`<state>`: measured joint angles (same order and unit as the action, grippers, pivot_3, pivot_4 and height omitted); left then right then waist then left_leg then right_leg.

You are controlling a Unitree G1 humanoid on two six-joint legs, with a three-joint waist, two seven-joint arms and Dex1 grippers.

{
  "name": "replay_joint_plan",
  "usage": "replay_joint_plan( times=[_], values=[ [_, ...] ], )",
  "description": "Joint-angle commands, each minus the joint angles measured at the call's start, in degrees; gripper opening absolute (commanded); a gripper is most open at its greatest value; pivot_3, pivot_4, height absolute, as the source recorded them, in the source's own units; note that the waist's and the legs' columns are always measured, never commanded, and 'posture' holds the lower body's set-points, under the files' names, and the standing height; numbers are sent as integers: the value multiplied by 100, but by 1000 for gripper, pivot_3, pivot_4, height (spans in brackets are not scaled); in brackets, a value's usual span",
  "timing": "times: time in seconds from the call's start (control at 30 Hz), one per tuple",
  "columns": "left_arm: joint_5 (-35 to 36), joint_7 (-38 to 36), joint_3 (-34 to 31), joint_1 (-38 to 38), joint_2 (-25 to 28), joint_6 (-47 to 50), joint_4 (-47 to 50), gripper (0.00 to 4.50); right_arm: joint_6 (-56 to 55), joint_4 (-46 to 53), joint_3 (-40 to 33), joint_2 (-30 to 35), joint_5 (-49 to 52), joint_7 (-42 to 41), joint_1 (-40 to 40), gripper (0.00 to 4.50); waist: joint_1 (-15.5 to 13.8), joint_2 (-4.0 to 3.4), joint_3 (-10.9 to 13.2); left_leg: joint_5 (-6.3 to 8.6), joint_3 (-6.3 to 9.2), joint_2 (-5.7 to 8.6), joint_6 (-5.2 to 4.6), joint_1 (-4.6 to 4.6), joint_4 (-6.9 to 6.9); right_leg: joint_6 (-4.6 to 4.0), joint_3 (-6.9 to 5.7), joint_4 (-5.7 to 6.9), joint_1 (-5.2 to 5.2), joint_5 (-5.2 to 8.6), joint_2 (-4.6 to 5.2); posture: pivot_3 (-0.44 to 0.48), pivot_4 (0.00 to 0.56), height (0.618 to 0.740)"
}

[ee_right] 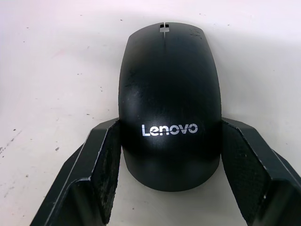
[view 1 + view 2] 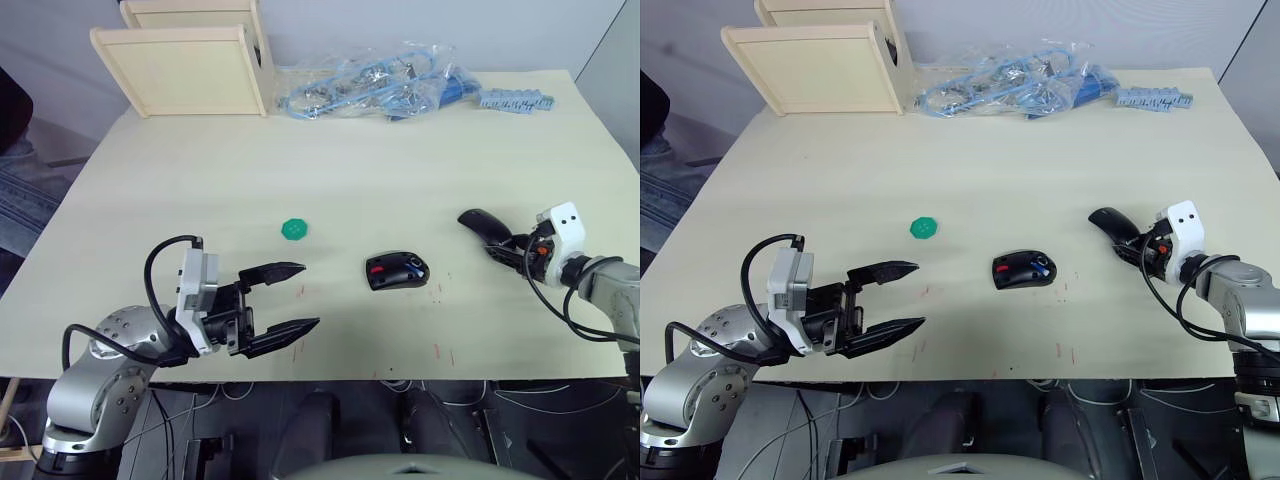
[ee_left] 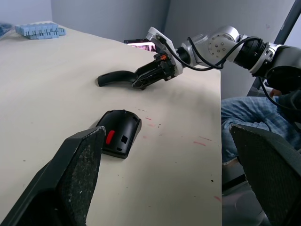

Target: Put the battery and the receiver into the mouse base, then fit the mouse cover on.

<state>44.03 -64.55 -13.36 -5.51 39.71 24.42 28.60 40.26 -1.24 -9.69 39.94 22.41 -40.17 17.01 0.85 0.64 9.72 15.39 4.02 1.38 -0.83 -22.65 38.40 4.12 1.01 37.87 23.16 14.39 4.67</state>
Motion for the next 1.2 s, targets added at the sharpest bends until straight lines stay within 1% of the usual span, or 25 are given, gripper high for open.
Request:
replay_joint_plan(
  times=[0.03,0.27,0.37,0.43,0.53,0.63,0.77,0.87,0.93,1.1,1.2],
  values=[
    [43,2,-30,19,2,-117,32,4500,153,518,-189,192,186,-114,2,3071,-1,-2,1,0,0,0,0,0,0,0,0,0,0,0,0,0,150,740],
    [50,-34,-66,70,33,-108,-82,4500,653,1645,-172,634,581,-386,2,3071,-4,-5,4,0,2,-1,0,-1,0,0,-2,-1,0,0,0,0,150,740],
    [46,-56,-78,80,48,-113,-124,4500,868,1915,-172,746,745,-410,58,3071,-5,-5,4,0,4,-1,-1,-2,-1,0,-4,-3,0,0,0,0,150,740],
    [54,-66,-95,98,71,-102,-145,4500,1029,2300,-127,944,923,-558,111,3071,-6,-7,6,0,5,-1,0,-3,-1,0,-4,-3,0,0,0,0,150,740],
    [138,-70,-148,175,126,-31,-161,4500,1253,3008,23,1333,1137,-759,329,3071,3,-19,14,0,6,-1,-1,-7,0,0,-5,-3,2,0,2,0,150,740],
    [252,-85,-211,241,186,36,-179,4500,1637,3406,288,1698,1358,-911,709,3071,4,-18,14,0,8,-5,0,-5,-2,0,-7,-3,2,0,-1,0,150,740],
    [325,-90,-243,262,234,74,-175,4500,1990,3461,458,1807,1791,-1136,1124,3071,-5,-16,16,1,11,-7,0,-7,-1,0,-11,-8,1,0,0,0,150,740],
    [531,-30,-343,349,270,198,-108,4500,1635,3397,937,1981,1680,-1667,1568,3071,-10,-19,22,1,9,-5,-1,-11,0,0,-11,-10,2,0,3,0,150,740],
    [644,-20,-410,360,295,258,-77,4500,1589,3292,1092,2008,1701,-1856,1759,3071,-7,-17,24,1,13,-7,-1,-11,-1,0,-14,-11,2,0,3,0,150,740],
    [857,84,-625,297,341,362,-1,4500,983,2915,1535,2039,1321,-2400,1991,3071,-6,-15,25,1,14,-6,-1,-11,-2,0,-15,-12,2,0,2,0,150,740],
    [884,127,-751,138,359,376,65,4500,535,2548,1973,1984,911,-2741,2116,3071,0,-15,25,1,14,-7,0,-11,-2,0,-15,-12,2,0,3,0,150,740]
  ],
)
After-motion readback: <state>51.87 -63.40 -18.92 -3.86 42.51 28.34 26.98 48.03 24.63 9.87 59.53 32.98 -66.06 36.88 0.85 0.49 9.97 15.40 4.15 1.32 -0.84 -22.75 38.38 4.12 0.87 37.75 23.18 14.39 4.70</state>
